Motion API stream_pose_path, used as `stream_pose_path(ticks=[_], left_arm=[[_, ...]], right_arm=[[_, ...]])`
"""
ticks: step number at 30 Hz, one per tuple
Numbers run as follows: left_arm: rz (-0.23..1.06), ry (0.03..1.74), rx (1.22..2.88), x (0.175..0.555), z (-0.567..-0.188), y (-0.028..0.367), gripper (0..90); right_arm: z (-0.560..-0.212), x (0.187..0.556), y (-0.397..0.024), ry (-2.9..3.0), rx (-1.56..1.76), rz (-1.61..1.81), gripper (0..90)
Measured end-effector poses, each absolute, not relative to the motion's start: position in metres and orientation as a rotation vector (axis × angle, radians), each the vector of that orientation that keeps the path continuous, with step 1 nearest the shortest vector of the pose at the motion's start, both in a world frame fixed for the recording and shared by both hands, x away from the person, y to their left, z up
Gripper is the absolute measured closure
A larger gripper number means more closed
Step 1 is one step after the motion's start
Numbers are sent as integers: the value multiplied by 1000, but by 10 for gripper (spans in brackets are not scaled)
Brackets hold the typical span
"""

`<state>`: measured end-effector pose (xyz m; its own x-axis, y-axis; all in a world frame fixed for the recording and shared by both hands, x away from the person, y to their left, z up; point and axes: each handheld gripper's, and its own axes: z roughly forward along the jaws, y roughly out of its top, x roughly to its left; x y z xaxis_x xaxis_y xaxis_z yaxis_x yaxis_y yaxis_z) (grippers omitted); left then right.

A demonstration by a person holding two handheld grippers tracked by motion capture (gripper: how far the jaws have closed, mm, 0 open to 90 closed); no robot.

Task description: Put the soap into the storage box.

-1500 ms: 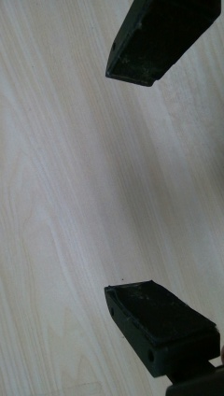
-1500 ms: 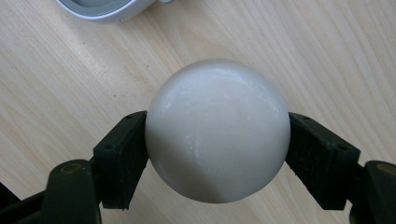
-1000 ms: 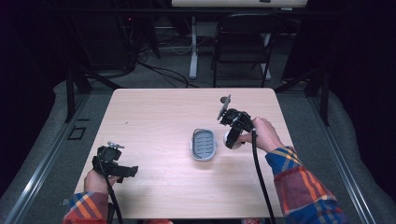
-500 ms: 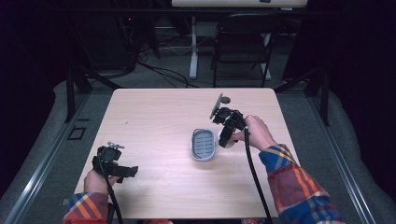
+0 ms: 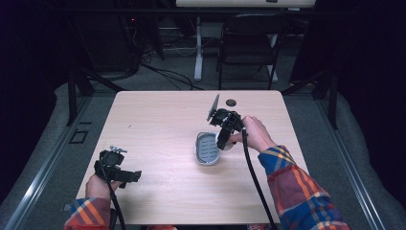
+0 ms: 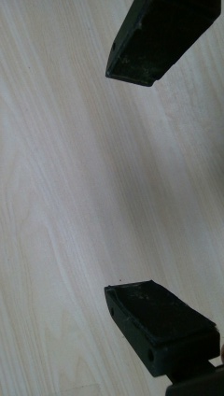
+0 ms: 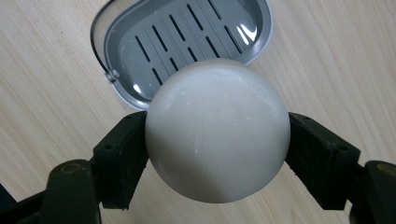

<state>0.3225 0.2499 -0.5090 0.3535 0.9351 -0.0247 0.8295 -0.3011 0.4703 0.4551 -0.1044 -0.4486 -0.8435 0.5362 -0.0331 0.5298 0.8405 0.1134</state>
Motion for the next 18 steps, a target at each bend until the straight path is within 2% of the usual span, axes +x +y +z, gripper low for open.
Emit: stream_pose_path(ticks=[18], left_arm=[[352,1547,2210,322,-510,250,0]], right_arm=[[-457,461,-72,2981,795,152,246]])
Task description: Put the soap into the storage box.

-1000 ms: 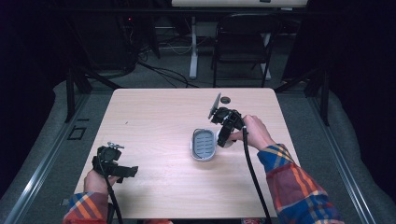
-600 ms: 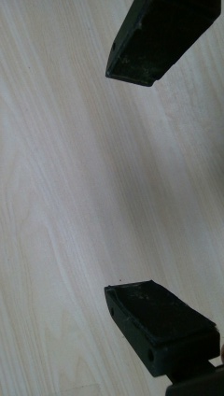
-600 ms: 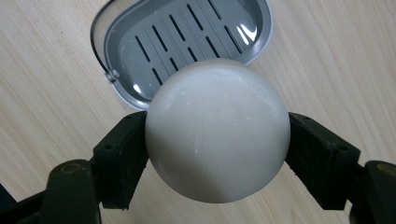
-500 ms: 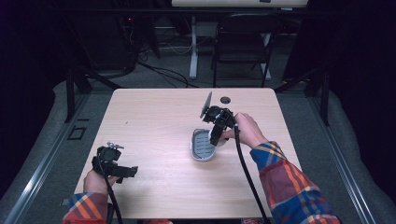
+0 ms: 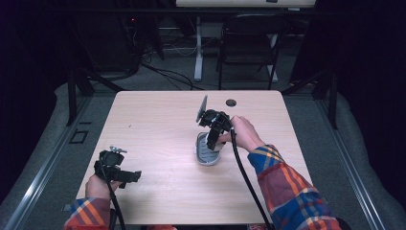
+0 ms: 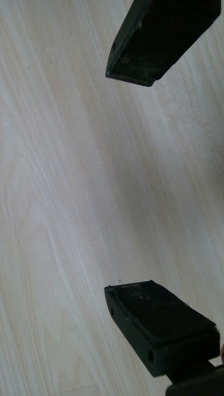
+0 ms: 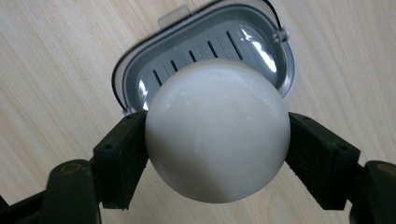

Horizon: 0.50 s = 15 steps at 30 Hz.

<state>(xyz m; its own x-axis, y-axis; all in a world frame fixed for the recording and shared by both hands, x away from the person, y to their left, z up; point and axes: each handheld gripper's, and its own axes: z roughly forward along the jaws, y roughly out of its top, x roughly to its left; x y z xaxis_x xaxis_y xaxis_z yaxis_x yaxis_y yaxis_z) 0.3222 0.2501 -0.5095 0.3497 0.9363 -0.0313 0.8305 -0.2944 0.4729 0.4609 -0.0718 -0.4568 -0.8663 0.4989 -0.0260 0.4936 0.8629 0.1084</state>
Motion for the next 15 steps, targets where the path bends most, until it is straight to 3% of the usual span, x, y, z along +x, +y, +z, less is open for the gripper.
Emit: stream_pose_path(ticks=[15], left_arm=[[349,1546,2213,322,-510,251,0]], right_arm=[[-472,468,-56,2995,799,158,246]])
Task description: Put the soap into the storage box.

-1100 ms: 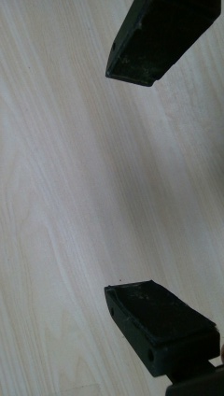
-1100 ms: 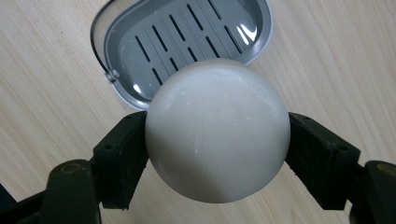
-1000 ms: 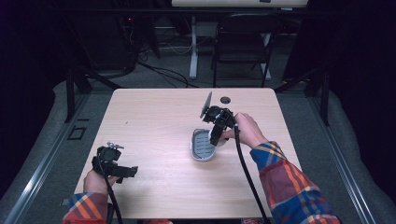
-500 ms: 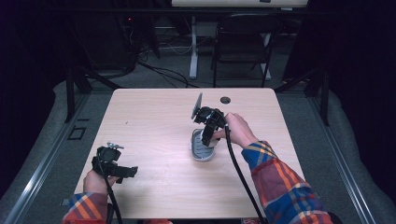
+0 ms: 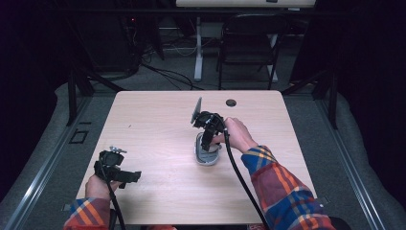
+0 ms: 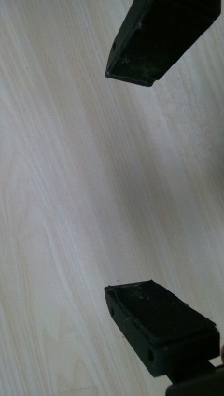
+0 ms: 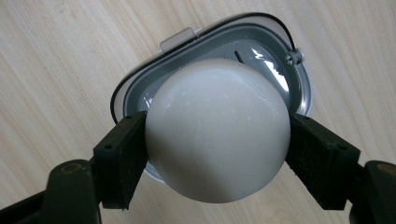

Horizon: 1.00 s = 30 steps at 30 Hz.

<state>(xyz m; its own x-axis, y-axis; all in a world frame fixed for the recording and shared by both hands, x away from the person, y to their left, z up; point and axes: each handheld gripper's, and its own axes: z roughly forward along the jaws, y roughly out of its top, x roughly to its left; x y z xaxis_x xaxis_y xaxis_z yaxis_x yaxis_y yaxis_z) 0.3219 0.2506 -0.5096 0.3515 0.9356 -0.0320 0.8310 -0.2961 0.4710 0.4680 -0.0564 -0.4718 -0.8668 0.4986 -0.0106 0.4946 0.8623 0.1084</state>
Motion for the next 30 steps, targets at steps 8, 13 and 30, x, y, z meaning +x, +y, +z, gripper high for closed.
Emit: stream_pose_path(ticks=[8,13,30], left_arm=[[348,1548,2213,322,-510,251,0],[350,1546,2216,322,-510,251,0],[355,1552,2221,321,-509,250,0]], right_arm=[[-485,470,-57,3002,815,154,246],[-493,472,-58,3005,829,154,246],[-498,473,-67,2984,859,197,213]])
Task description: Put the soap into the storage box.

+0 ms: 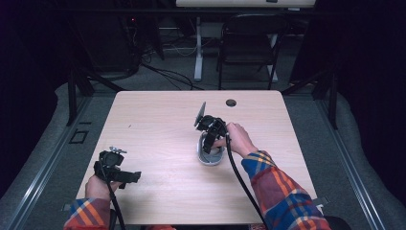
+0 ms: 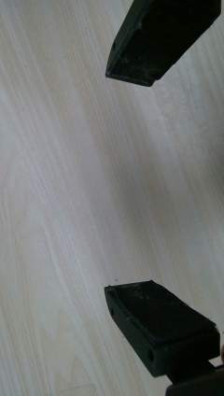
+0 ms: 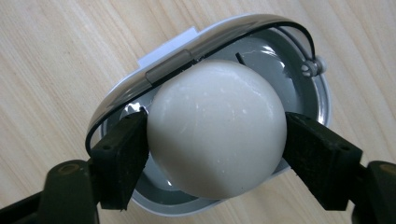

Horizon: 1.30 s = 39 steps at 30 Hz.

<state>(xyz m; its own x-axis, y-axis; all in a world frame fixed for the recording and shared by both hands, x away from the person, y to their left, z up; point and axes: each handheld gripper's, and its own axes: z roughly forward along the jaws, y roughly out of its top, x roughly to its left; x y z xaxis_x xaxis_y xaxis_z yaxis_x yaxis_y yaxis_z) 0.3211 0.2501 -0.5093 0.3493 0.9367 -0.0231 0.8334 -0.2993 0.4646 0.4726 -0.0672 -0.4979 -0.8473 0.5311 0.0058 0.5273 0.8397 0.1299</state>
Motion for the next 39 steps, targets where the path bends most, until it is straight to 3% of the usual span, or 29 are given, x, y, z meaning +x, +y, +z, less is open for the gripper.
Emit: stream_pose_path(ticks=[3,19,39], left_arm=[[354,1553,2225,321,-509,250,0],[357,1555,2225,319,-510,251,0],[358,1543,2239,321,-510,249,0]], right_arm=[[-496,472,-71,2975,872,213,154],[-463,444,-110,2915,900,378,33],[-439,392,-186,2800,953,421,18]])
